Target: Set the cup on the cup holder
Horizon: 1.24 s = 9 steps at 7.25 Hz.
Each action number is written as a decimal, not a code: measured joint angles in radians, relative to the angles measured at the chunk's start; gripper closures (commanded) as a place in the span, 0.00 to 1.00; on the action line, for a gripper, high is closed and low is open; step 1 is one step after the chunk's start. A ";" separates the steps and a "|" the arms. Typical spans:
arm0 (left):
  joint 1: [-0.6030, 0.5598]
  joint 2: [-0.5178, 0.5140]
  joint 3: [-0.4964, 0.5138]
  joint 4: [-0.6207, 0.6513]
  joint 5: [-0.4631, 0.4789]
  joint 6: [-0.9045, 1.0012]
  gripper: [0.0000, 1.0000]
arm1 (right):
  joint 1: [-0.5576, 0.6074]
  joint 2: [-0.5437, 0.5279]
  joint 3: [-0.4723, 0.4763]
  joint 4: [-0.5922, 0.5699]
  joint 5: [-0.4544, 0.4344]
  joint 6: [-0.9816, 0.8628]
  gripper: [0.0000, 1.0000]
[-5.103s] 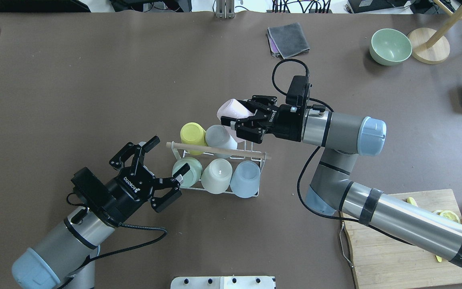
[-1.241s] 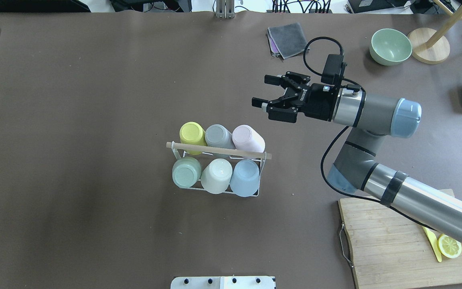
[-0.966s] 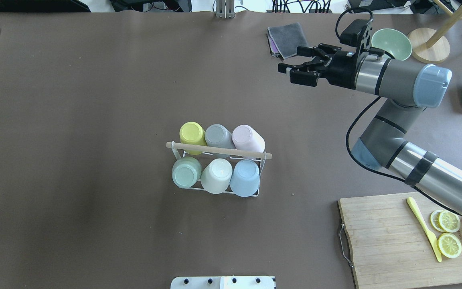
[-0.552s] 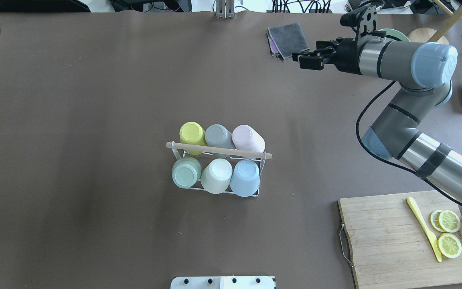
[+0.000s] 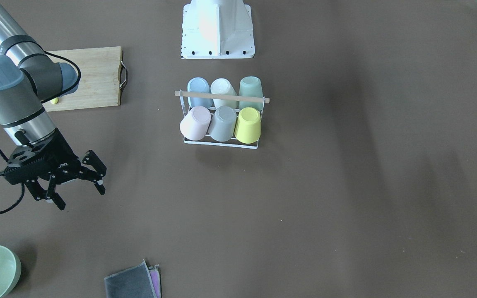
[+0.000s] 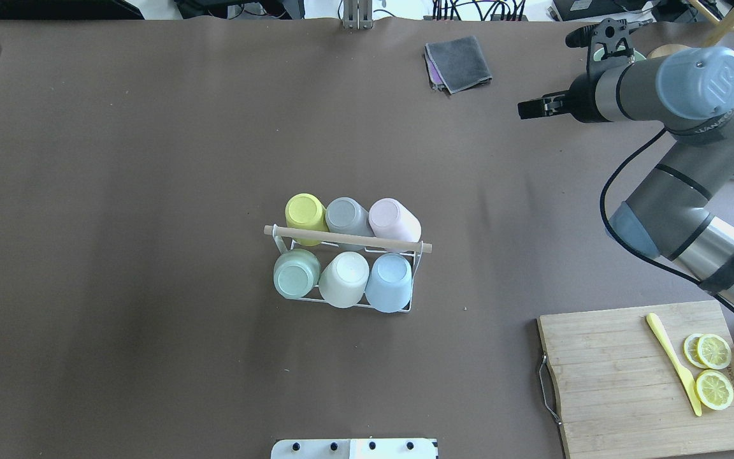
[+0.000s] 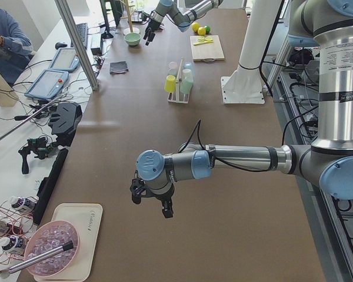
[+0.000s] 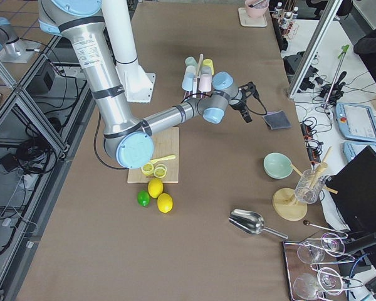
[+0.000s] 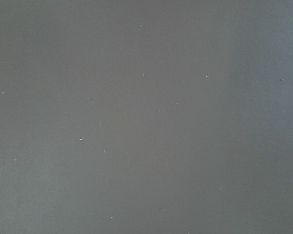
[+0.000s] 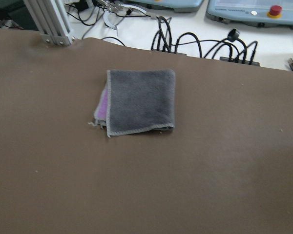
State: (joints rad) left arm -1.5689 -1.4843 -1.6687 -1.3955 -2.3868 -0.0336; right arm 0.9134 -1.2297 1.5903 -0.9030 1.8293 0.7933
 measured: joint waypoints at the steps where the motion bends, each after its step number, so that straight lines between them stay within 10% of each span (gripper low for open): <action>1: 0.000 -0.003 0.000 -0.001 0.004 -0.001 0.01 | 0.024 -0.039 0.055 -0.106 0.047 0.000 0.00; 9: -0.006 0.002 -0.002 -0.002 0.011 -0.001 0.01 | 0.415 -0.403 0.321 -0.541 0.356 -0.541 0.00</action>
State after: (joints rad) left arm -1.5754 -1.4819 -1.6706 -1.3975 -2.3762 -0.0347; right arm 1.3289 -1.6324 1.9111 -1.4442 2.1851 0.2518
